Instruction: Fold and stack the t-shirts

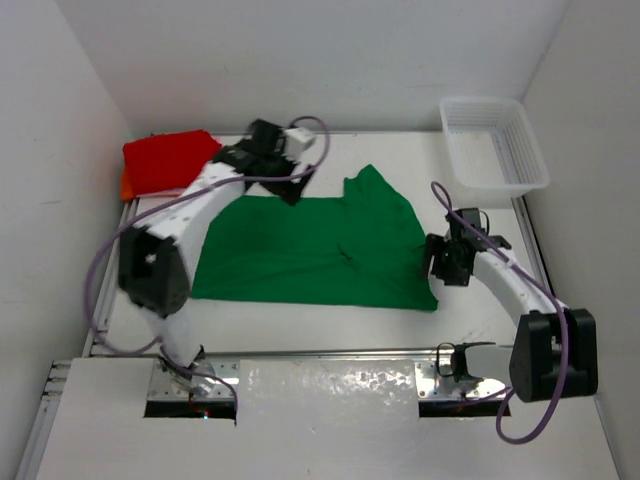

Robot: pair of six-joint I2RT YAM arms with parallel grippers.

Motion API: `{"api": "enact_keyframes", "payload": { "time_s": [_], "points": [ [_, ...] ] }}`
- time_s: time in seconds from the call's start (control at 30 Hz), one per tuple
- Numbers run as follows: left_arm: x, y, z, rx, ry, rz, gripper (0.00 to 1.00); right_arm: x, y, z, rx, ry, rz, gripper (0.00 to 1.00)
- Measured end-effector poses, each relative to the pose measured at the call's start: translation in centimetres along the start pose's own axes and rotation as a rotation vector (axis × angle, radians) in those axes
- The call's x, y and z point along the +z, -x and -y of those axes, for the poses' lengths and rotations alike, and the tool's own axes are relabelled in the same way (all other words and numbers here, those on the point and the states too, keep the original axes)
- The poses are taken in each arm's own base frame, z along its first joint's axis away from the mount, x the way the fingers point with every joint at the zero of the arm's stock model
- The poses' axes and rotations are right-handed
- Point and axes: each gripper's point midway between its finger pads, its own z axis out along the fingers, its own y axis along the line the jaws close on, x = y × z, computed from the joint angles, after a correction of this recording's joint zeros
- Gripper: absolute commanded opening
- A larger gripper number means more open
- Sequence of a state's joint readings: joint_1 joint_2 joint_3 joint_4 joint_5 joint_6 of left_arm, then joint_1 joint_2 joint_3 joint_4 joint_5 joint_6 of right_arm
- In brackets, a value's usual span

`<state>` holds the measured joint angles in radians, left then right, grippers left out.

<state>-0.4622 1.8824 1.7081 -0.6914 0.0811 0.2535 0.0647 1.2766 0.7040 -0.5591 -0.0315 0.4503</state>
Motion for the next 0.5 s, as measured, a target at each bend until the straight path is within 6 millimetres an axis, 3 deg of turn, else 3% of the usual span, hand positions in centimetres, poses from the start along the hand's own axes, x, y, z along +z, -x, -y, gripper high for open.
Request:
{"api": "enact_keyframes", "payload": {
  "time_s": [0.1, 0.17, 0.23, 0.3, 0.37, 0.43, 0.5],
  "points": [
    [-6.0, -5.5, -5.2, -0.035, 0.105, -0.044, 1.00, -0.1, -2.6, 1.1, 0.029, -0.019, -0.037, 0.67],
    [-8.4, -11.8, -8.4, -0.116, 0.155, -0.145, 1.00, 0.2, -4.0, 1.4, 0.054, -0.017, -0.057, 0.65],
    [-9.2, -18.9, -11.0, -0.223, 0.192, -0.279, 1.00, 0.8, -5.7, 1.7, 0.082, -0.012, -0.095, 0.65],
    [-9.4, -25.6, -11.7, -0.331, 0.188, -0.414, 1.00, 1.3, -7.2, 1.9, 0.104, -0.011, -0.123, 0.64],
    [-9.6, -30.3, -10.6, -0.401, 0.155, -0.520, 1.00, 1.7, -8.3, 2.0, 0.122, -0.008, -0.145, 0.63],
    [-9.5, -32.7, -9.4, -0.419, 0.116, -0.577, 1.00, 1.9, -8.1, 1.7, 0.135, 0.004, -0.135, 0.62],
    [-9.0, -33.6, -8.7, -0.419, 0.087, -0.602, 1.00, 2.0, -7.8, 1.5, 0.146, 0.017, -0.122, 0.60]
  ]
}}
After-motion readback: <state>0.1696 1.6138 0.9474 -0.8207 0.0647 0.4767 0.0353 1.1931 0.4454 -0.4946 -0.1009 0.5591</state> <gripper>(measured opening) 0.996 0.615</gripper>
